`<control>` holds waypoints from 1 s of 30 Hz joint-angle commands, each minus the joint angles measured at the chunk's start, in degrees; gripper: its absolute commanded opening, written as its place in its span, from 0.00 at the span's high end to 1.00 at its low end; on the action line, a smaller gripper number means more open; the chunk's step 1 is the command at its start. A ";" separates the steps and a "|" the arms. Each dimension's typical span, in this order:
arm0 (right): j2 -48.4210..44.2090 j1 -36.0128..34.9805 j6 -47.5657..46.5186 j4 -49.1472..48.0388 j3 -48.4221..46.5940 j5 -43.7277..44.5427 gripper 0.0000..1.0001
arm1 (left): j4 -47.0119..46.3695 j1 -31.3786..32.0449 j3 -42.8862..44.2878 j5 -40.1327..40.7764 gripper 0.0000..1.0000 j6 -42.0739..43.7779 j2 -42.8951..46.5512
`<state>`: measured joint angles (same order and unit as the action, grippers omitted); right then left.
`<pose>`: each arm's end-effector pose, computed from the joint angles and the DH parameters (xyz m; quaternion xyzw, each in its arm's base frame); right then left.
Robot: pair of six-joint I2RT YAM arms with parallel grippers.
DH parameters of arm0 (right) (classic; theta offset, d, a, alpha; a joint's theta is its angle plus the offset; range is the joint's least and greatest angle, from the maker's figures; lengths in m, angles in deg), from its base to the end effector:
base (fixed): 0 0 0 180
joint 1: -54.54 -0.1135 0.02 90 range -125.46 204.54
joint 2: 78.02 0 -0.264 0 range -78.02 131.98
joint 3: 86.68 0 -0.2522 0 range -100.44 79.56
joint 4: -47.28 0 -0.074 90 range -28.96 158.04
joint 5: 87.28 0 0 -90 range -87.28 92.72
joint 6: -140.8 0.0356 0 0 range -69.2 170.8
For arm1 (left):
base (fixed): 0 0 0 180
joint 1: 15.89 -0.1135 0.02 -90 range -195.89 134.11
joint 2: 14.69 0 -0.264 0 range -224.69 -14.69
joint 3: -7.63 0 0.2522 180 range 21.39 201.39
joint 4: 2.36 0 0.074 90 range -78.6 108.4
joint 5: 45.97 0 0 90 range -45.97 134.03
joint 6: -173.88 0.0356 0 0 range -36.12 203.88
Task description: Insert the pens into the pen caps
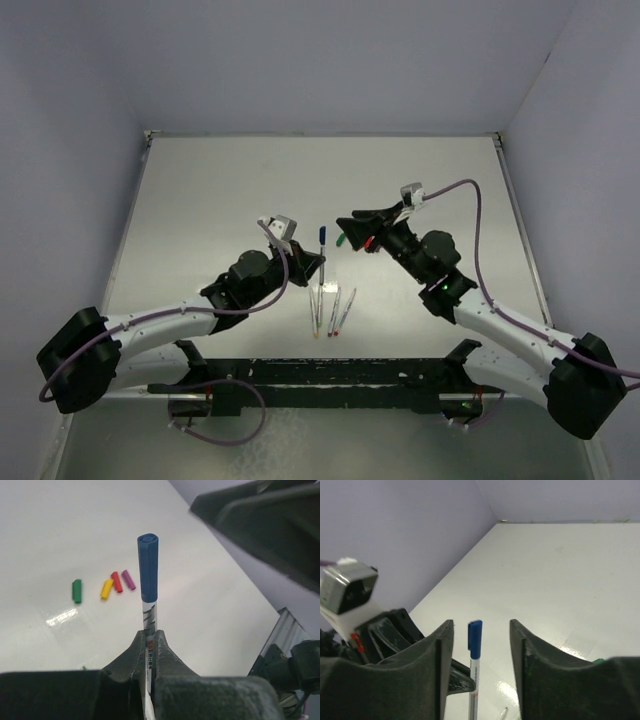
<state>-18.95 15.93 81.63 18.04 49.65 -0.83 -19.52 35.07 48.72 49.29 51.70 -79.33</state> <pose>0.1813 0.1476 0.2992 -0.0661 0.6134 0.4638 0.6358 0.1580 -0.1897 0.2391 0.0913 0.7396 -0.4163 0.5209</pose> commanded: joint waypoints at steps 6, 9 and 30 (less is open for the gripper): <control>-5.68 -0.05 -4.11 9.50 -3.61 9.89 0.35 | 8.59 -6.16 3.25 3.29 1.00 3.22 -3.04; -6.48 0.03 -2.64 11.23 -2.04 11.93 0.30 | 10.12 -12.22 6.15 -2.33 1.00 3.46 -6.73; -8.34 -0.01 -0.29 24.25 1.22 18.25 0.32 | 19.40 -26.11 23.56 -13.51 0.98 3.51 -31.10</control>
<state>-26.08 15.93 80.23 41.95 50.33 15.04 -0.48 9.89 68.13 37.99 55.79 -108.23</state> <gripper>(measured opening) 0.681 0.030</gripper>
